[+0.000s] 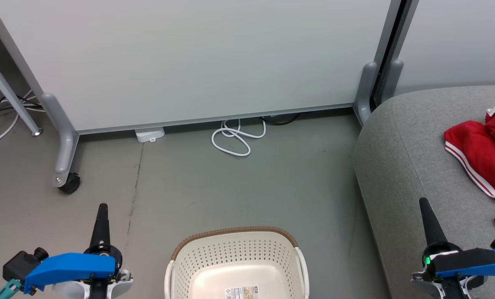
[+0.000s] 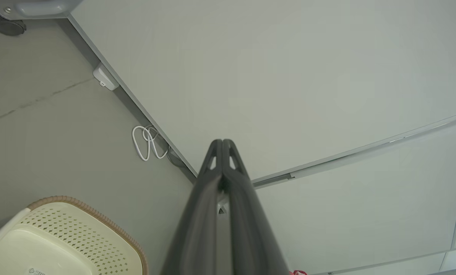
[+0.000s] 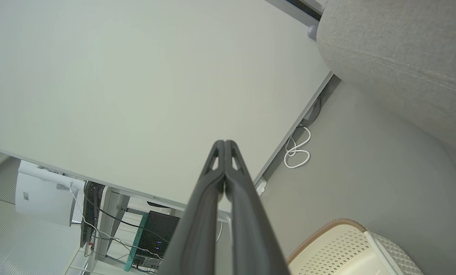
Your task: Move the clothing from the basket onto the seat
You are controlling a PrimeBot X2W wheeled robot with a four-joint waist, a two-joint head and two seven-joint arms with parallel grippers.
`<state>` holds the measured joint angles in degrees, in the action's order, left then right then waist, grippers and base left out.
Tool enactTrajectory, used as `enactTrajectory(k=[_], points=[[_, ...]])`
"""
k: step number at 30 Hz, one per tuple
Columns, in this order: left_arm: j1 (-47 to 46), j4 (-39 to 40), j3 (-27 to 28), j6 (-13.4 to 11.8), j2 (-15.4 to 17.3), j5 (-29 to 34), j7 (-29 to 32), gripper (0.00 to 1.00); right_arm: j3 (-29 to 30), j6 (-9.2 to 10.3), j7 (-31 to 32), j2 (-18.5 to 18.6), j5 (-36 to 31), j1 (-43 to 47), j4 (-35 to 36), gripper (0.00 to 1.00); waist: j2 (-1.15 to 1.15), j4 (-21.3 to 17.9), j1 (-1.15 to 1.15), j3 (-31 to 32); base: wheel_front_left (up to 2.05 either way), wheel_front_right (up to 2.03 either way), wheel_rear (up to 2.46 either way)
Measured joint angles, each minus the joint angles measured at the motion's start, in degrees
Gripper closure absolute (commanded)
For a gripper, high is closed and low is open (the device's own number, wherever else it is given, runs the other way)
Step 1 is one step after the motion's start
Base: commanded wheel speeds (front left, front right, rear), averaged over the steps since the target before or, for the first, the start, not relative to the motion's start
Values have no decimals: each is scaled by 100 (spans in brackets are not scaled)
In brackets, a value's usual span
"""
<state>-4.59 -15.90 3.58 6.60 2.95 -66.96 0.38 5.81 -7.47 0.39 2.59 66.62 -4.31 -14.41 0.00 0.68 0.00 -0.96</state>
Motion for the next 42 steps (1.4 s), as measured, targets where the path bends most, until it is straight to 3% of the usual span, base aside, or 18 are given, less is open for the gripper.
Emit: enactTrajectory(k=[42], points=[[-102,136,238,51,-3,-2050,504,100,56,0,510,10,2075,-134,24,100,0,-53,0,61,0,0,0]])
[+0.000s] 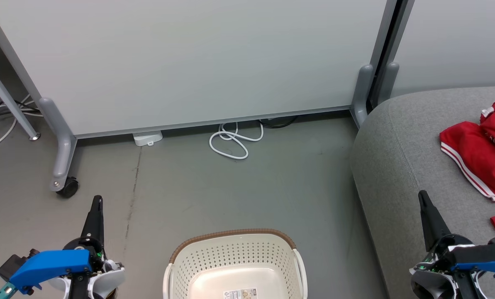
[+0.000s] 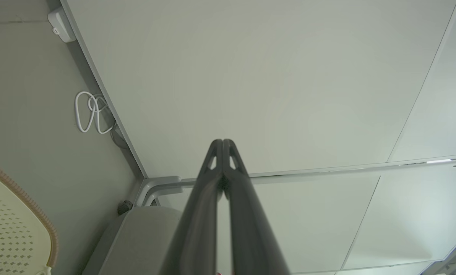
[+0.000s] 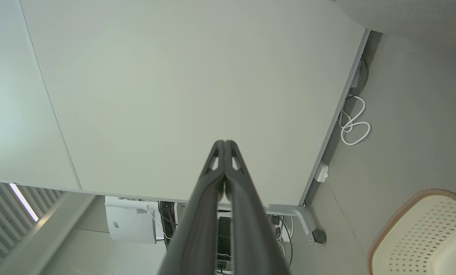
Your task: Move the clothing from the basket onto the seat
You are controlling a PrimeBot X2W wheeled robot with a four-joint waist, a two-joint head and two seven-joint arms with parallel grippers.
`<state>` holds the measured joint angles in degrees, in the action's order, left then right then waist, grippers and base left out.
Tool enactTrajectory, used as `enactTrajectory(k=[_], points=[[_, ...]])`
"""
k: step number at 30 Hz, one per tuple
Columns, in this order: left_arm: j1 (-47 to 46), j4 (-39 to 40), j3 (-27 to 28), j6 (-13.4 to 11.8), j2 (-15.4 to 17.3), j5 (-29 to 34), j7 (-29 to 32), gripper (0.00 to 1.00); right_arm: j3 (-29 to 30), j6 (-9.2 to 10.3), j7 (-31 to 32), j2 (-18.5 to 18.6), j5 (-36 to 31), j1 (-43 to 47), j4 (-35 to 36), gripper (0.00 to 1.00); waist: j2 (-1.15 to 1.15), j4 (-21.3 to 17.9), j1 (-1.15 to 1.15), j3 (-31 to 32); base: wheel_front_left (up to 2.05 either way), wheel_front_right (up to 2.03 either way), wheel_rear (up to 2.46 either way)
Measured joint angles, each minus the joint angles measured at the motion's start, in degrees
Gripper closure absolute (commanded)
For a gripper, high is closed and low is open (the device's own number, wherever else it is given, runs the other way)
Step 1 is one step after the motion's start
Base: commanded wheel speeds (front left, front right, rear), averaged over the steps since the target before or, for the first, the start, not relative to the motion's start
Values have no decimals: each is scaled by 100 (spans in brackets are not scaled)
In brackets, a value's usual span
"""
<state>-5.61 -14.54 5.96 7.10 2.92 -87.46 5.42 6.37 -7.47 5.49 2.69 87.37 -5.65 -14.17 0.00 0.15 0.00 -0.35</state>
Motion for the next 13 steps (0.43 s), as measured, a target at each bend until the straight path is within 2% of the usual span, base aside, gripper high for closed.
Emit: enactTrajectory(k=[13], points=[[-31,37,56,29,-1,-488,111,100,14,0,108,2,497,-13,4,100,0,-15,0,18,0,0,0]])
